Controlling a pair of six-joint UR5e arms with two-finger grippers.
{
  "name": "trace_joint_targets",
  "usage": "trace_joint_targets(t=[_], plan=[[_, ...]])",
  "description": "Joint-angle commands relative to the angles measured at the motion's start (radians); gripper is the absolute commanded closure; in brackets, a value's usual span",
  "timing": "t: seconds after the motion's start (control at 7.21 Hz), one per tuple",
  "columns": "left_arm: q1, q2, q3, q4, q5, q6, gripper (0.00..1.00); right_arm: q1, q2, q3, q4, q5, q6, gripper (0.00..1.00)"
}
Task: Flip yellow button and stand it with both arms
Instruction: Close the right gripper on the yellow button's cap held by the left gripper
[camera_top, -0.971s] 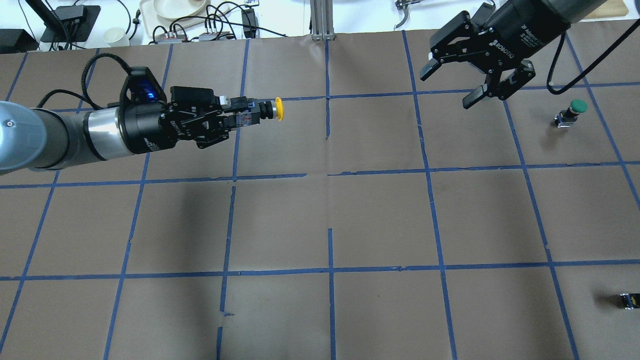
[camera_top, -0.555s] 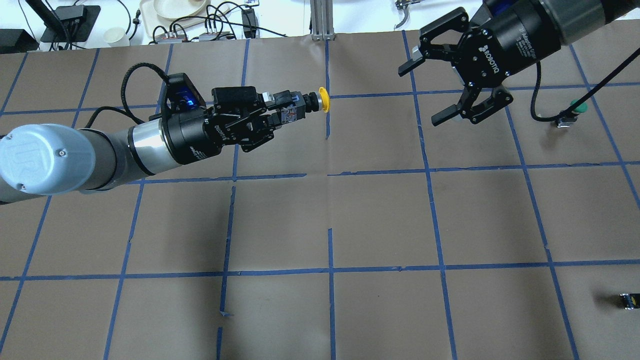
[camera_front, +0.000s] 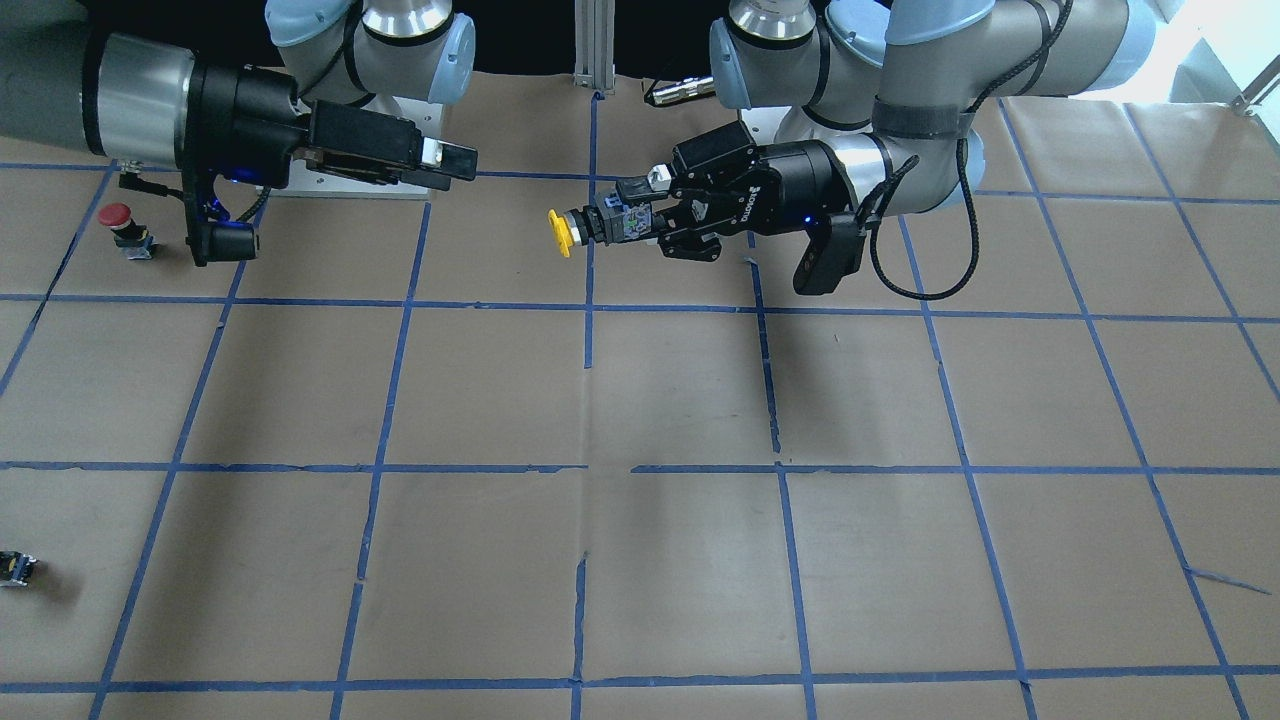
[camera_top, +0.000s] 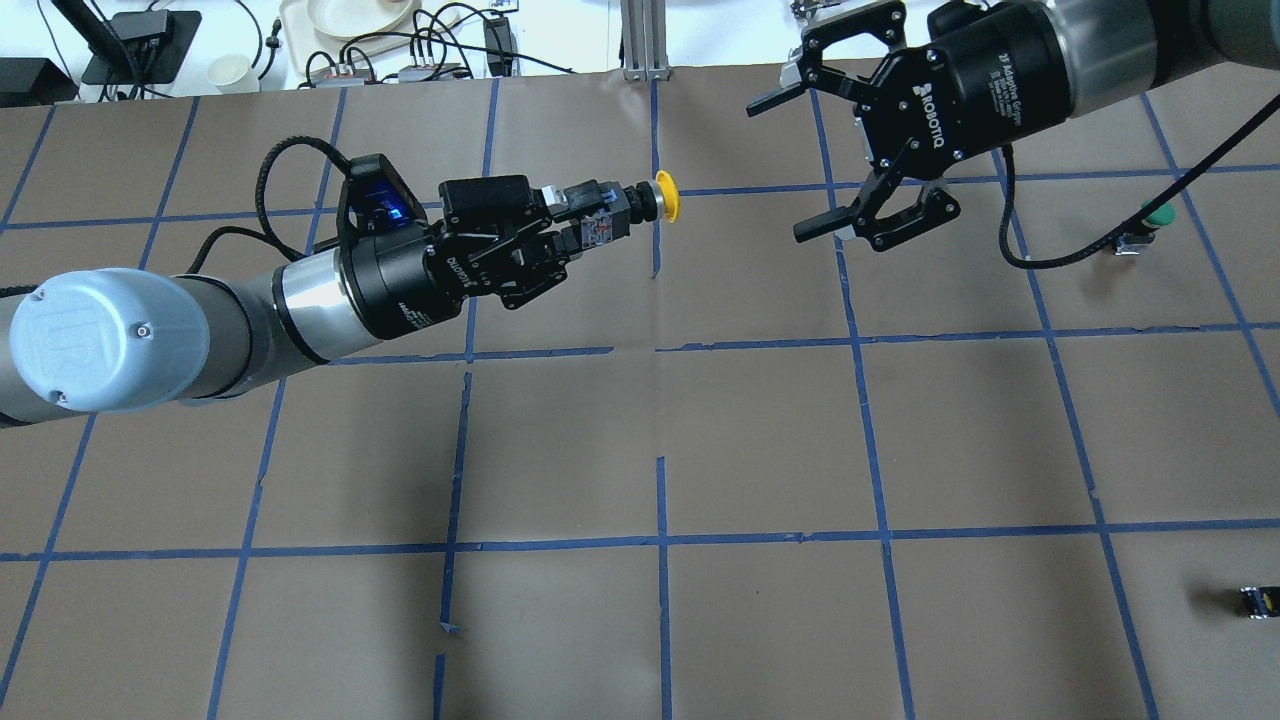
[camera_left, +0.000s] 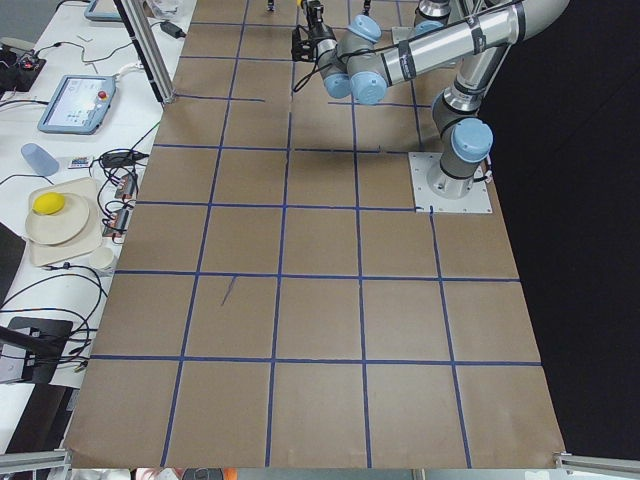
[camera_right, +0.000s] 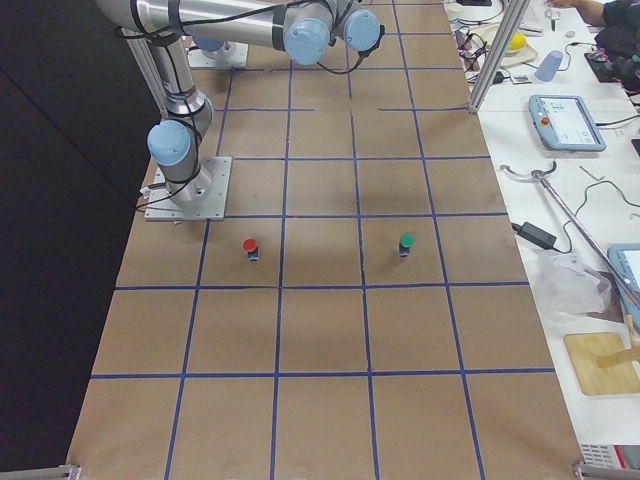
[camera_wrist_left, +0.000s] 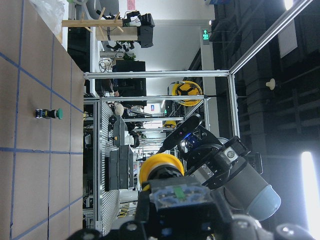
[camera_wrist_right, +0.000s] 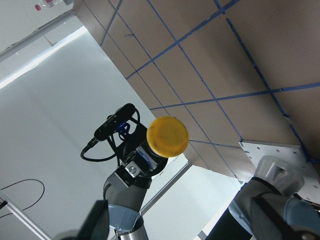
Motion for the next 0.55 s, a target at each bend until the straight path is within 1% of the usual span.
trace_joint_targets(t=[0.0, 0.14, 0.28, 0.42], plan=[[-0.002, 0.011, 0.004, -0.002, -0.002, -0.016, 0.84, 0.105, 0.036, 0.008, -0.071, 0.065, 0.006, 0.0], [-0.002, 0.014, 0.001, -0.002, -0.005, -0.016, 0.84, 0.108, 0.039, 0.013, -0.083, 0.062, 0.002, 0.0], [-0.002, 0.014, -0.001, -0.003, -0.006, -0.016, 0.84, 0.112, 0.059, 0.017, -0.168, 0.063, 0.008, 0.01], [-0.017, 0.012, -0.001, -0.003, -0.009, -0.014, 0.84, 0.114, 0.065, 0.017, -0.186, 0.059, 0.009, 0.01]])
